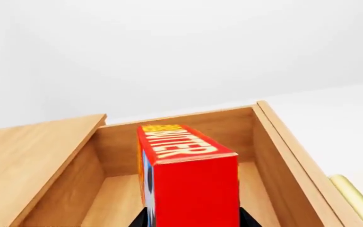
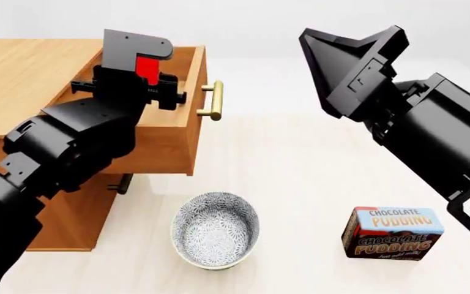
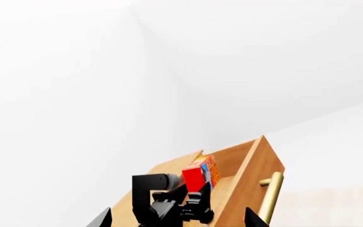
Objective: Put the butter at the back in the top drawer of the cabinet and close it.
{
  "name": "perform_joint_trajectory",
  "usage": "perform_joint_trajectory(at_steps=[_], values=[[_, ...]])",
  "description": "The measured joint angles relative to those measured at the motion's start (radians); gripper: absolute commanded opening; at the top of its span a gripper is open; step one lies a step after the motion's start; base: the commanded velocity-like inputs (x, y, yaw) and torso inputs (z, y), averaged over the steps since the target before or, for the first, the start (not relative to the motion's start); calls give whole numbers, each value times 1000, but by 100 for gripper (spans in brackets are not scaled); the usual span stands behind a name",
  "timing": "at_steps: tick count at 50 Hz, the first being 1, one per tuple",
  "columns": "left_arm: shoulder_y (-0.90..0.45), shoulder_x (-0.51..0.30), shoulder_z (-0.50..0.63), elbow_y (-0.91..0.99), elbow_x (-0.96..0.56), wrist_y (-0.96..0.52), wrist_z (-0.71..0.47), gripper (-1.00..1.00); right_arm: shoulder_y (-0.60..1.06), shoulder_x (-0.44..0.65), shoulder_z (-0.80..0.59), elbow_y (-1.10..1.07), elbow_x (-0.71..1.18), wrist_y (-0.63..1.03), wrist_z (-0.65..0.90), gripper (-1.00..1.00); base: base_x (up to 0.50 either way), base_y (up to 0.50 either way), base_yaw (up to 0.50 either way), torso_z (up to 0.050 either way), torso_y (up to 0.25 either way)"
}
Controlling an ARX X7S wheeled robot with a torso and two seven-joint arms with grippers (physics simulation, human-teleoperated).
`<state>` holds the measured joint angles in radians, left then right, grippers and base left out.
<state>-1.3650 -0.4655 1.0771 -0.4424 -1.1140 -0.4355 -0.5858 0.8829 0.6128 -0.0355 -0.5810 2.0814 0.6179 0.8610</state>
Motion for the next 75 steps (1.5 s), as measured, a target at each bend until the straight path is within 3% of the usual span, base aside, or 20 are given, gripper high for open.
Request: perform_joint_trajectory(at_steps=[5, 6, 35, 61, 75], values=[[0, 9, -8, -22, 1, 5, 7, -100, -2, 0, -2, 1, -3, 0, -2, 100, 0, 0, 0, 0, 0], [0, 10, -10, -25, 0, 5, 9, 100, -2, 0, -3, 1, -4, 0, -2, 100, 0, 0, 0, 0, 0], [-5, -9, -65, 12, -21, 0, -14, 100, 2, -3, -16, -4, -9, -8, 0, 100, 0, 0, 0, 0, 0], [-29, -111, -116, 430, -47, 11, -134, 100, 9, 1, -25, -7, -8, -12, -2, 100, 0, 0, 0, 0, 0], [-24, -97, -80, 640, -36, -10, -183, 100, 9, 11, -19, -16, -4, -16, -2, 100, 0, 0, 0, 0, 0]])
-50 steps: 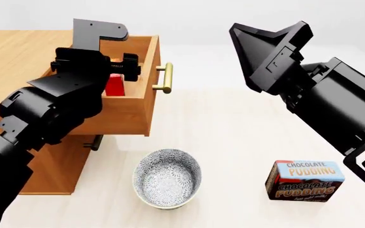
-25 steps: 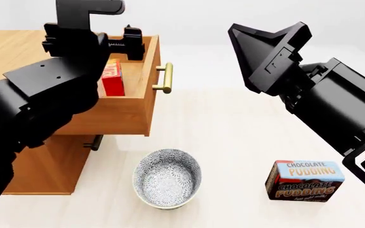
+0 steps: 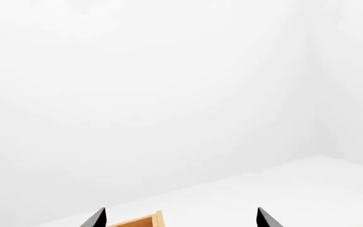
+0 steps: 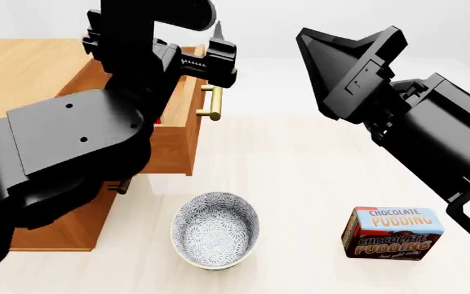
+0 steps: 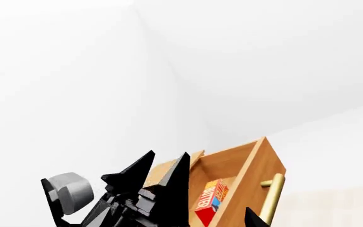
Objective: Put the butter at the back in the top drawer of the cabinet and close it.
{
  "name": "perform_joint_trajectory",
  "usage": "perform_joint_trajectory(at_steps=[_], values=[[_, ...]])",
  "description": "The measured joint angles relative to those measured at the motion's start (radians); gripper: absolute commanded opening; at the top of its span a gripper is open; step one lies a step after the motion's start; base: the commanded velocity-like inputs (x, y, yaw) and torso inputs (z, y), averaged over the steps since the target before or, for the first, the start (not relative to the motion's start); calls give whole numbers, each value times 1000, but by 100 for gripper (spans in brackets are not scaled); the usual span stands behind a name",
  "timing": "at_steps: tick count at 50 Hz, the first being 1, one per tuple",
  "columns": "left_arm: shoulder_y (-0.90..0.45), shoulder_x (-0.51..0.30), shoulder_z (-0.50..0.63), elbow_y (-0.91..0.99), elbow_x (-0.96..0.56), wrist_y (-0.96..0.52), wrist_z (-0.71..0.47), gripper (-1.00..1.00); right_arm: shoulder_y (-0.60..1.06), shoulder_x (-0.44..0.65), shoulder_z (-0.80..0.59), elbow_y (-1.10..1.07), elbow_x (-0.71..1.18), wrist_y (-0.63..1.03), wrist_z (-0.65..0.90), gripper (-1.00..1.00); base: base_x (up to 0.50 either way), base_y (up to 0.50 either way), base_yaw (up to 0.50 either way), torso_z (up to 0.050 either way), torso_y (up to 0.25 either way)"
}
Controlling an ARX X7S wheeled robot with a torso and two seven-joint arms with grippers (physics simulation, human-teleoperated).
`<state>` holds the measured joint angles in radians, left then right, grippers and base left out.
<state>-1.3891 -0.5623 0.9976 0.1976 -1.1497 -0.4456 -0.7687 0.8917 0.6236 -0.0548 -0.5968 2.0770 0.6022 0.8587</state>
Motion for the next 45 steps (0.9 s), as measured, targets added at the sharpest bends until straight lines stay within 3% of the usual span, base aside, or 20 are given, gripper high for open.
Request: perform_joint_trajectory(at_steps=[17, 33, 45], values=[[71, 92, 11, 78, -54, 55, 36, 100, -16, 63, 49, -40, -45, 5, 12, 100, 0, 0, 0, 0, 0], [100, 134, 13, 67, -66, 84, 63, 100, -86, 167, 128, -139, -381, 58, 31, 100, 0, 0, 0, 0, 0], [134, 159, 10, 41, -87, 117, 124, 100, -110, 200, 151, -177, -501, 75, 35, 100, 0, 0, 0, 0, 0]])
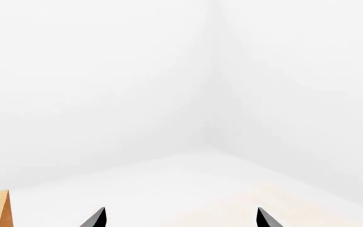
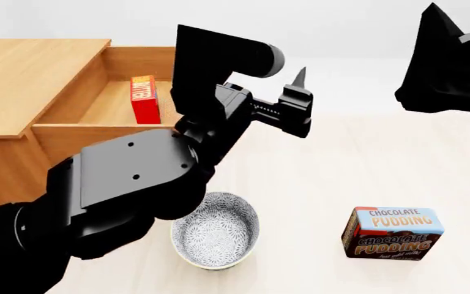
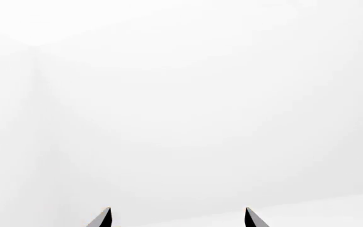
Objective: Put the butter at the back in the top drawer of the cabinet and close it.
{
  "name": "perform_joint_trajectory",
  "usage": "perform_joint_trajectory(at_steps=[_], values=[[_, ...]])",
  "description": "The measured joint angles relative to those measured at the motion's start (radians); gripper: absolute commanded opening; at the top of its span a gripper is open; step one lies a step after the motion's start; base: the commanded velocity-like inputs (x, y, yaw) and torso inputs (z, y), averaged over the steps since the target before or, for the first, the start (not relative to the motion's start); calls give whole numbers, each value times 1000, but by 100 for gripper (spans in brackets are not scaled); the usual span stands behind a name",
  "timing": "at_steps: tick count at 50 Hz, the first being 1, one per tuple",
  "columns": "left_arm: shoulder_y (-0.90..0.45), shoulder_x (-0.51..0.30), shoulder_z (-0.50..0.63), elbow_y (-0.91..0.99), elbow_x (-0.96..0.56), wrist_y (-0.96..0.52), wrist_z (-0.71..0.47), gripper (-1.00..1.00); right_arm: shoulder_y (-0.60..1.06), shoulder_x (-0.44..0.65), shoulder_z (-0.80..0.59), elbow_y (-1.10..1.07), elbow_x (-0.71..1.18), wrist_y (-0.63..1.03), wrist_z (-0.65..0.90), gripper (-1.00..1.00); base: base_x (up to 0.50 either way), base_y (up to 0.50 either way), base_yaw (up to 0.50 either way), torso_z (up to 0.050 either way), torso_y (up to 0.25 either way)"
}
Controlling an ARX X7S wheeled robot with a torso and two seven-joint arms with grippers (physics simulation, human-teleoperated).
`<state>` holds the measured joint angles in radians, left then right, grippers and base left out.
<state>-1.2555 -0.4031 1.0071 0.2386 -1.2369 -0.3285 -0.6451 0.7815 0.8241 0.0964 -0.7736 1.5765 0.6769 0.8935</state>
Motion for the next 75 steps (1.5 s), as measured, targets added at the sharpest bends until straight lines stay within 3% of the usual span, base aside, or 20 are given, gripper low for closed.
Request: perform_joint_trajectory(at_steps=[37, 59, 75], values=[[142, 199, 159, -312, 203, 108, 190, 100, -44, -1, -6, -12, -97, 3, -48, 100, 0, 0, 0, 0, 0], [142, 250, 106, -642, 233, 192, 243, 100, -68, -2, 1, -15, -116, -9, -72, 100, 0, 0, 0, 0, 0], [140, 256, 68, -727, 209, 217, 211, 100, -51, -4, -12, -17, -106, -6, -58, 100, 5, 0, 0, 0, 0]])
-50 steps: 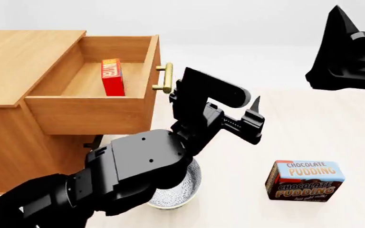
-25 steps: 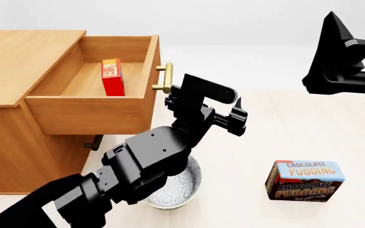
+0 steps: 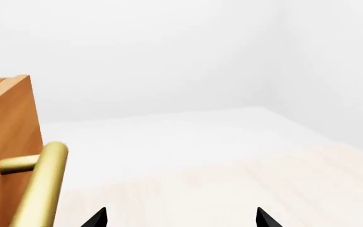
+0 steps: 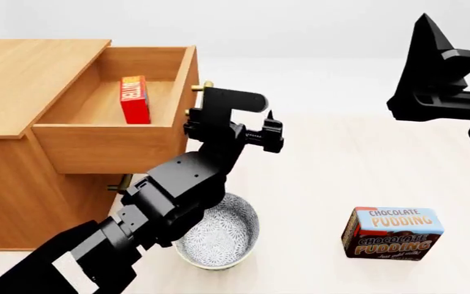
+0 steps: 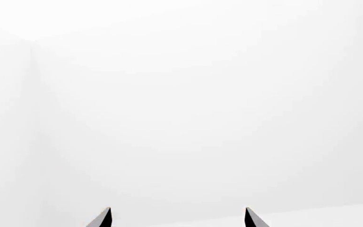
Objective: Put the butter at the back in the top drawer of the cabinet and close it.
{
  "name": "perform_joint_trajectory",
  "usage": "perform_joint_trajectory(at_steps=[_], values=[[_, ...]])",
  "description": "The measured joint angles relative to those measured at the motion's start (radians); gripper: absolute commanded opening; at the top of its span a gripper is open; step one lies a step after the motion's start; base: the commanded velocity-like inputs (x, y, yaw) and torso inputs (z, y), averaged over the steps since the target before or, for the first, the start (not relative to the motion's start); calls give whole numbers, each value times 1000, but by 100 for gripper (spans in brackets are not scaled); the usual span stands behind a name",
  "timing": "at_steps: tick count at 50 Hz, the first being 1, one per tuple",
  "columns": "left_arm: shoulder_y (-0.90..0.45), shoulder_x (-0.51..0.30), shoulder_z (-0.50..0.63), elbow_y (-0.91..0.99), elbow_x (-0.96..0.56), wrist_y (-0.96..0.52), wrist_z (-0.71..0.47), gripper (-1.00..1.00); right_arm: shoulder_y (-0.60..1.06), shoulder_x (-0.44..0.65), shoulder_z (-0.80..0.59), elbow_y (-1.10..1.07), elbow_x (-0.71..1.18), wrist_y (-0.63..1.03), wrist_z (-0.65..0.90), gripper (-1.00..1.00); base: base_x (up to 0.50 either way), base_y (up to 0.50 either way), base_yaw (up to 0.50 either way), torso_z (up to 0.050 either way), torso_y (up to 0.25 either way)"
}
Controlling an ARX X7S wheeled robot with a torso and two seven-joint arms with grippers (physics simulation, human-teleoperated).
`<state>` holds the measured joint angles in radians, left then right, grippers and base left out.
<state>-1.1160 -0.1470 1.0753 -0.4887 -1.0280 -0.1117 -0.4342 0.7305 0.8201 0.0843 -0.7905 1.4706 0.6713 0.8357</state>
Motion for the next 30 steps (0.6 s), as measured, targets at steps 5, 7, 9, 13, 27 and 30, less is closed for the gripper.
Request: perform_joint_trajectory(at_steps=[5, 7, 9, 13, 27, 30], values=[[1, -3, -4, 2, -9, 4, -12, 100, 6, 0, -4, -2, 4, 1, 6, 100, 8, 0, -1, 0, 0], [2, -5, -7, 3, -11, 5, -17, 100, 8, -1, -6, -3, 4, 2, 8, 100, 15, 0, 0, 0, 0], [3, -9, -10, 5, -14, 5, -22, 100, 9, -2, -9, -5, 4, 2, 10, 100, 10, 0, 0, 0, 0], [6, -22, -15, 13, -15, 5, -35, 100, 12, -4, -13, -6, 4, 3, 13, 100, 11, 0, -1, 0, 0], [17, -115, -34, 52, -2, -17, -69, 100, 21, -12, -29, -9, 2, 6, 21, 100, 11, 0, -2, 0, 0], [19, -138, -38, 59, 1, -23, -73, 100, 22, -15, -33, -9, 0, 6, 22, 100, 12, 0, -3, 0, 0]])
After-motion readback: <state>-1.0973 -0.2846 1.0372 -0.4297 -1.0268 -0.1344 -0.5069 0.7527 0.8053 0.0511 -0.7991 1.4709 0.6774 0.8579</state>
